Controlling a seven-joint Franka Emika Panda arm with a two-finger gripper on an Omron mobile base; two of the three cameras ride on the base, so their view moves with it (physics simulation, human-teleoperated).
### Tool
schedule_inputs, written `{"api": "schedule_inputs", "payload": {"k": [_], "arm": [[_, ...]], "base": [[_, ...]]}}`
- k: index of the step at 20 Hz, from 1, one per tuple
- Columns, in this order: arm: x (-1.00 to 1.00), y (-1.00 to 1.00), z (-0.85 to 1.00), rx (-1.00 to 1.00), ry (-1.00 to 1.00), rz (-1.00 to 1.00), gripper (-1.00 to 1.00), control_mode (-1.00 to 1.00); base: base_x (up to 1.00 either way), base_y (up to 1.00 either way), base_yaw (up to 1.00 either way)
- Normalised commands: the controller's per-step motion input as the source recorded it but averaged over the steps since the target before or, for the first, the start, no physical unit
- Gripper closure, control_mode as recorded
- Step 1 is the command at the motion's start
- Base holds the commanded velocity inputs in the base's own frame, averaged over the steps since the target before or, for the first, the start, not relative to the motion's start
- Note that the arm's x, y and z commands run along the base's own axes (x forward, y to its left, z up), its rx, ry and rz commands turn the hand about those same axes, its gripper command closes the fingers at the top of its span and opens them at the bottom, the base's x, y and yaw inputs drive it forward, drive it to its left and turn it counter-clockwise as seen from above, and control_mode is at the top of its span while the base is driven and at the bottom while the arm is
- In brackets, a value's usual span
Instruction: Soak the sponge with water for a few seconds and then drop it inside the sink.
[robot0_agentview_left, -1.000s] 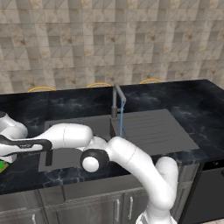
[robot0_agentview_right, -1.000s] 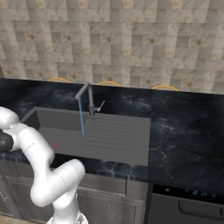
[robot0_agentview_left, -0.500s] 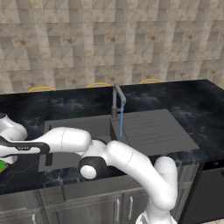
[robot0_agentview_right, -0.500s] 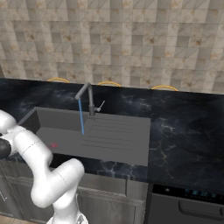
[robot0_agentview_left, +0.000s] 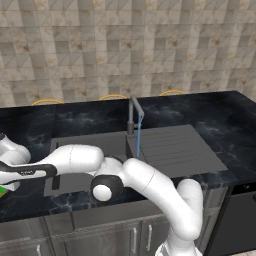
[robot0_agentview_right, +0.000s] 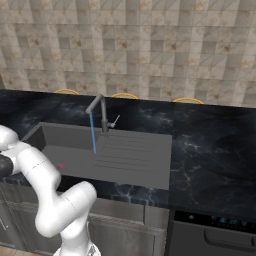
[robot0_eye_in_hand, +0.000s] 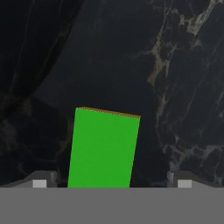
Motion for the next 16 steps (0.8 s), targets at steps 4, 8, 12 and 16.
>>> {"api": "schedule_inputs", "payload": {"k": [4,8,12,16], "arm": [[0.00,0.01,0.00,0.00,0.00,0.00,-1.00,-1.00],[0.00,0.01,0.00,0.00,0.00,0.00,-1.00,-1.00],[0.02,0.08,0.00,-0.01,0.02,0.00,-1.00,-1.00],[0.03,0.16,0.00,-0.06,0.05,-0.01,-1.00,-1.00]], "base": [[0.00,0.00,0.00],[0.00,0.00,0.00],[0.00,0.00,0.00],[0.00,0.00,0.00]]}}
